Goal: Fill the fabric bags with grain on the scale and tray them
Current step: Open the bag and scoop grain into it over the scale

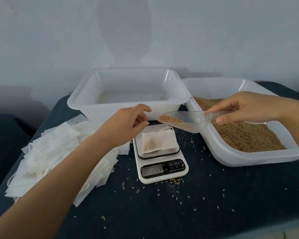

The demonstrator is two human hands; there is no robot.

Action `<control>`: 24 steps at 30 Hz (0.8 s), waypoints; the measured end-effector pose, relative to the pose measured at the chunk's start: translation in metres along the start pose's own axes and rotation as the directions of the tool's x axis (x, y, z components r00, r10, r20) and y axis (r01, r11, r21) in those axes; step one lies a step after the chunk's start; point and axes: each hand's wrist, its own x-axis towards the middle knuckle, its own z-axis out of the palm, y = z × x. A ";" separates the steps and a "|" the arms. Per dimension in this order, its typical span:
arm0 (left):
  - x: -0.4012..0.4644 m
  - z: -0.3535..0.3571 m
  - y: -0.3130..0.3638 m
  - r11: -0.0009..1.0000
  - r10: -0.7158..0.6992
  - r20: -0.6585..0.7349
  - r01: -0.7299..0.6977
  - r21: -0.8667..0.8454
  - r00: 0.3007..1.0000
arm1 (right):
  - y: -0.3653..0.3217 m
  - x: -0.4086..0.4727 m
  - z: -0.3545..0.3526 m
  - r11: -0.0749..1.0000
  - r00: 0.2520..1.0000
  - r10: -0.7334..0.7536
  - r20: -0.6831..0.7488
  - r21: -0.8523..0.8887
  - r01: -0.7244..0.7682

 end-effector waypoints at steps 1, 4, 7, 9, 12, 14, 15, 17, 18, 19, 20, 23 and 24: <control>0.000 0.001 0.000 1.000 0.001 0.002 -0.001 -0.001 1.000 | 0.001 0.000 0.001 1.000 1.000 0.001 -0.002 0.006 -0.001; -0.001 0.003 0.000 1.000 0.002 0.007 -0.002 0.000 1.000 | 0.002 0.000 0.002 0.999 1.000 0.013 -0.024 0.039 -0.012; -0.002 0.005 -0.002 1.000 -0.002 0.012 0.001 0.011 1.000 | 0.006 -0.002 0.003 0.997 0.999 0.014 -0.051 0.080 -0.010; -0.002 0.008 -0.001 1.000 -0.010 0.025 0.009 0.025 1.000 | 0.010 -0.003 0.003 0.994 0.998 0.012 -0.061 0.106 -0.005; -0.001 0.017 0.005 0.998 0.008 0.068 -0.012 0.054 0.998 | 0.015 -0.007 0.004 0.990 0.995 0.023 -0.098 0.138 -0.009; 0.002 0.028 0.011 0.996 0.045 0.105 -0.054 0.077 0.993 | 0.019 -0.010 0.005 0.987 0.990 0.020 -0.138 0.160 0.002; 0.004 0.033 0.015 0.994 0.057 0.121 -0.068 0.087 0.991 | 0.020 -0.012 0.006 0.985 0.986 0.019 -0.163 0.171 0.010; 0.009 0.046 0.020 0.992 0.064 0.160 -0.080 0.098 0.985 | 0.022 -0.014 0.009 0.981 0.976 0.026 -0.217 0.193 0.017; 0.011 0.051 0.021 0.990 0.065 0.188 -0.086 0.109 0.980 | 0.023 -0.016 0.011 0.979 0.969 0.037 -0.243 0.206 0.014; 0.012 0.057 0.022 0.986 0.070 0.218 -0.101 0.132 0.974 | 0.024 -0.017 0.012 0.976 0.962 0.053 -0.266 0.219 0.007; 0.012 0.062 0.022 0.978 0.088 0.242 -0.130 0.163 0.966 | 0.025 -0.017 0.012 0.974 0.956 0.070 -0.286 0.228 -0.003; 0.011 0.073 0.023 0.928 0.169 0.290 -0.251 0.275 0.942 | 0.028 -0.016 0.008 0.972 0.926 0.126 -0.355 0.232 -0.043; 0.011 0.076 0.023 0.917 0.177 0.301 -0.268 0.295 0.937 | 0.029 -0.015 0.006 0.970 0.910 0.149 -0.387 0.234 -0.060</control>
